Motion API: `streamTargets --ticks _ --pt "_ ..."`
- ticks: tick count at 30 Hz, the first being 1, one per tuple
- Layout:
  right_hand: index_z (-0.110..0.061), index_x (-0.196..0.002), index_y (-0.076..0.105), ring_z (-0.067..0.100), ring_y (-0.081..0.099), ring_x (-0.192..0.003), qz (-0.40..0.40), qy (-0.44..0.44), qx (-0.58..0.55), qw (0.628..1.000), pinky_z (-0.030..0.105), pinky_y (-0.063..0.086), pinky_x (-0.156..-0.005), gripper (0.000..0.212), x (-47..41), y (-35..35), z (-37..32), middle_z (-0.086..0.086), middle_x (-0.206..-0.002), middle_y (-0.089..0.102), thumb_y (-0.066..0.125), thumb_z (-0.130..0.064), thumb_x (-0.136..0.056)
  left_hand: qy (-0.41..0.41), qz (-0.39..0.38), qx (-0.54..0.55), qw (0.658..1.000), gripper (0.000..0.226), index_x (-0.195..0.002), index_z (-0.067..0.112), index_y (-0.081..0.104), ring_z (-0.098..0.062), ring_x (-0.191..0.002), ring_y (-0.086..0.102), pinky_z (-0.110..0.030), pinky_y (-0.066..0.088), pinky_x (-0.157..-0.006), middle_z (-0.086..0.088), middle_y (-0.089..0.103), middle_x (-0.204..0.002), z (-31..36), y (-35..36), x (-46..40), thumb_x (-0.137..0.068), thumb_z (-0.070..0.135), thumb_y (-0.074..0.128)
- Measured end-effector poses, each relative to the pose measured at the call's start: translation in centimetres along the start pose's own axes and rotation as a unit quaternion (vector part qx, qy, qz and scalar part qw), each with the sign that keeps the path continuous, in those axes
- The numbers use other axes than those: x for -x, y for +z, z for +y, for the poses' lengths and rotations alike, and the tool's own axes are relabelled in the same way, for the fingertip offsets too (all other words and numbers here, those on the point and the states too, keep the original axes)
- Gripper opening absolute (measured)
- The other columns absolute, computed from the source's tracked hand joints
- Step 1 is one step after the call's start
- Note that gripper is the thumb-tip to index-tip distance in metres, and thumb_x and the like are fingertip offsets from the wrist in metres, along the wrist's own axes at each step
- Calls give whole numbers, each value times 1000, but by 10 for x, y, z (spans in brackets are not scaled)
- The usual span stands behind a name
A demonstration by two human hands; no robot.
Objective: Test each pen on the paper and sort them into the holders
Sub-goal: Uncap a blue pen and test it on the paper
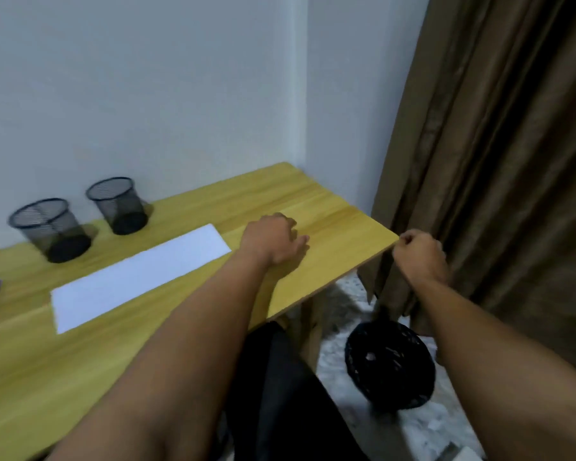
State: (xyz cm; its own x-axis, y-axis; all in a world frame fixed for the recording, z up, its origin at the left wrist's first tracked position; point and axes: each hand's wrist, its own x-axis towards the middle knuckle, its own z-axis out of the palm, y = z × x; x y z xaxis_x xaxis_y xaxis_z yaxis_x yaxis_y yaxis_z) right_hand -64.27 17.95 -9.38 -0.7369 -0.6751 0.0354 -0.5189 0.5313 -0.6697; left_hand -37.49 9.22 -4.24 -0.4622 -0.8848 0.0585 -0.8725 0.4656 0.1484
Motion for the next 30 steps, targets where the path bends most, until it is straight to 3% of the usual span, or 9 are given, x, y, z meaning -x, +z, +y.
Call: streamTargets --ticks 3,6,10,16,21,25,30 --pt "-16 -130 71 47 63 -124 -21 -10 34 999 49 53 -103 39 18 4 -29 24 -135 68 61 -29 -94 -56 26 16 998 60 -136 22 59 -30 -128 54 -46 50 -100 -5 58 -140 -40 -27 40 -93 62 49" --pt "-9 -141 57 48 50 -134 -20 20 99 995 56 46 -107 56 46 18 -49 27 -146 51 63 -39 -95 -115 70 21 991 57 -135 21 60 -28 -127 54 -43 50 -97 -4 58 -139 -89 -55 85 -96 59 48" --pt "-10 -140 56 46 40 -139 -40 -68 171 982 63 35 -115 54 93 34 -107 26 -151 40 65 -36 -94 -198 105 25 974 54 -135 21 61 -27 -124 57 -41 50 -92 -3 62 -135 -146 -85 147 -96 57 49" --pt "-14 -135 66 42 47 -136 -129 -225 115 959 52 40 -110 40 161 73 -208 18 -146 53 56 -29 -99 -269 143 2 953 39 -115 25 68 -27 -107 64 -39 55 -82 -2 69 -112 -214 -116 223 -94 54 52" --pt "-16 -115 76 36 65 -115 -189 -329 64 923 42 56 -96 27 224 126 -285 10 -123 72 57 -26 -98 -338 164 4 927 41 -129 25 64 -24 -123 58 -40 50 -92 1 61 -131 -279 -120 259 -96 47 54" --pt "-18 -106 79 34 71 -101 -244 -391 37 886 39 60 -84 23 272 174 -336 7 -106 78 58 -24 -98 -369 161 5 915 38 -129 25 64 -23 -120 59 -38 50 -88 2 61 -130 -327 -107 275 -96 40 53" --pt "-18 -106 79 33 72 -104 -322 -432 58 840 34 57 -81 20 325 238 -384 9 -111 77 65 -27 -94 -402 139 2 905 32 -123 26 67 -25 -110 61 -34 48 -77 0 62 -122 -372 -89 280 -96 34 52"
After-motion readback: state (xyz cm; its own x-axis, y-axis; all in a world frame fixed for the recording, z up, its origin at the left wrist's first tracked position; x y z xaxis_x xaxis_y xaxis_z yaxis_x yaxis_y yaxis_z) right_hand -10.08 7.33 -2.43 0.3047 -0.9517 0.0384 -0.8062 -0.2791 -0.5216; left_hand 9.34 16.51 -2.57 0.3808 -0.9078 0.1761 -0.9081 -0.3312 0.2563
